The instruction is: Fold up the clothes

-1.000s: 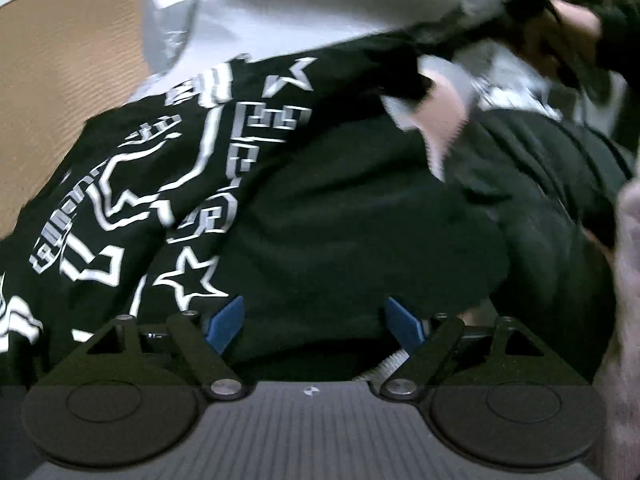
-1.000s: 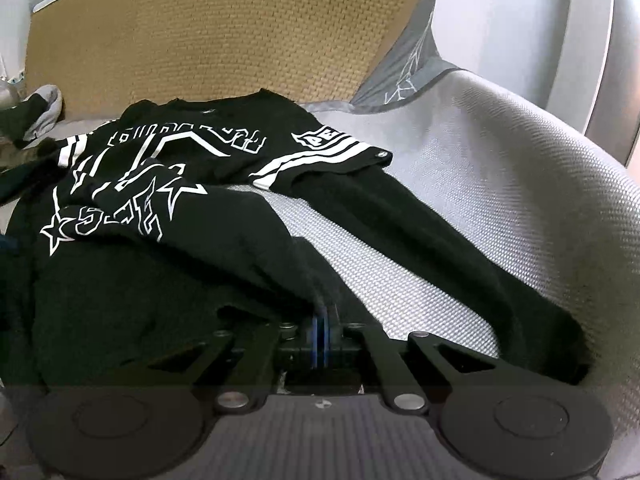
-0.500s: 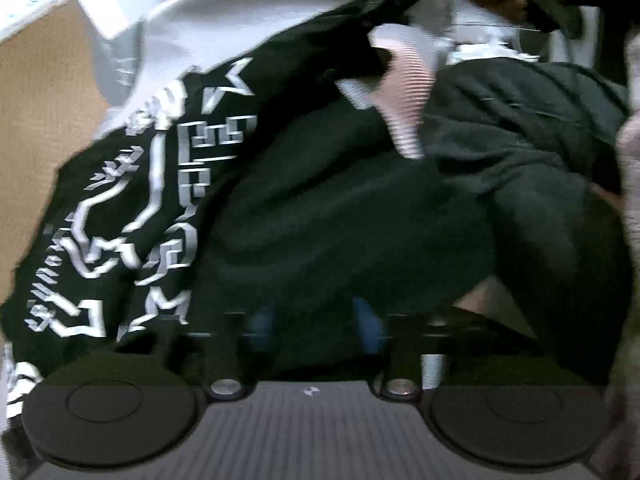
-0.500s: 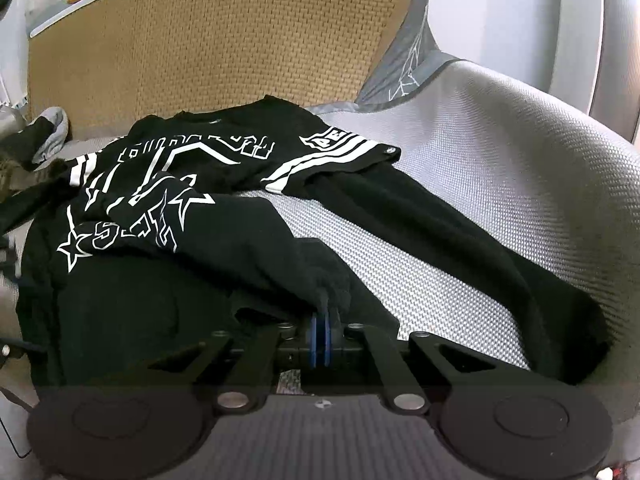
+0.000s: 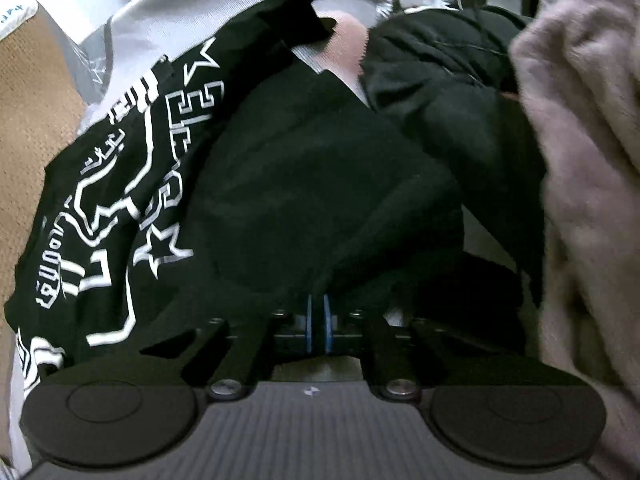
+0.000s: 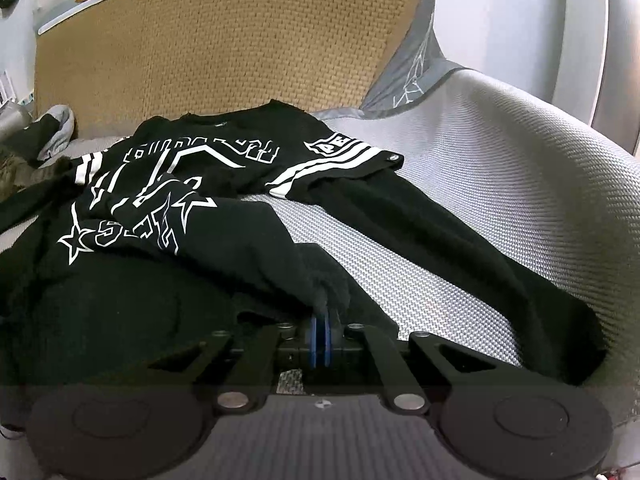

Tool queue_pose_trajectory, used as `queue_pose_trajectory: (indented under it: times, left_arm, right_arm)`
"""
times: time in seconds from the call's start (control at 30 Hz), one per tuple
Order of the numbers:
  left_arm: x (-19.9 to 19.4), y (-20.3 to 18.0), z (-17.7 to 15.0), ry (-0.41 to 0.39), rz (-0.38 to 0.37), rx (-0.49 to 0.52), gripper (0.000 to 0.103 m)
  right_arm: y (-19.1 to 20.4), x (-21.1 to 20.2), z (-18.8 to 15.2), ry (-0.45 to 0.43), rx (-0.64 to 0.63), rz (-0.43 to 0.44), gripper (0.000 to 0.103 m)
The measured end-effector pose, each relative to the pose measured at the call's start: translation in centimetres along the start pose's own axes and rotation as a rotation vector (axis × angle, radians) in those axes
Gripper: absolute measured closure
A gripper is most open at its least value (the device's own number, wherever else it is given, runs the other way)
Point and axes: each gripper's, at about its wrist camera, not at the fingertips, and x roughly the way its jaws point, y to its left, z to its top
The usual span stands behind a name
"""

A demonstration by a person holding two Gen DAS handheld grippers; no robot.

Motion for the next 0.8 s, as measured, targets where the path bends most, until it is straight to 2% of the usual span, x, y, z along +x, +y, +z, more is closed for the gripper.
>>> queue_pose_trajectory:
  times: [0.23, 0.3, 0.63, 0.8]
  left_arm:
    - [-1.9, 0.6, -1.4, 0.121, -0.107, 0.028, 0.097]
    - [-2.2, 0.9, -1.5, 0.153, -0.155, 0.024, 0.096]
    - [-2.2, 2.5, -2.8, 0.237, -0.181, 0.015, 0.097]
    - [-2.2, 3.1, -3.1, 0.258, -0.203, -0.028, 0.096]
  right_arm:
    - [0.3, -0.1, 0.5, 0.029, -0.026, 0.050, 0.098]
    - [0.4, -0.1, 0.7, 0.063, -0.025, 0.099, 0.098]
    - [2.1, -0.4, 1.0, 0.149, -0.126, 0.235, 0.093]
    - [2.9, -0.4, 1.1, 0.170, -0.153, 0.286, 0.083]
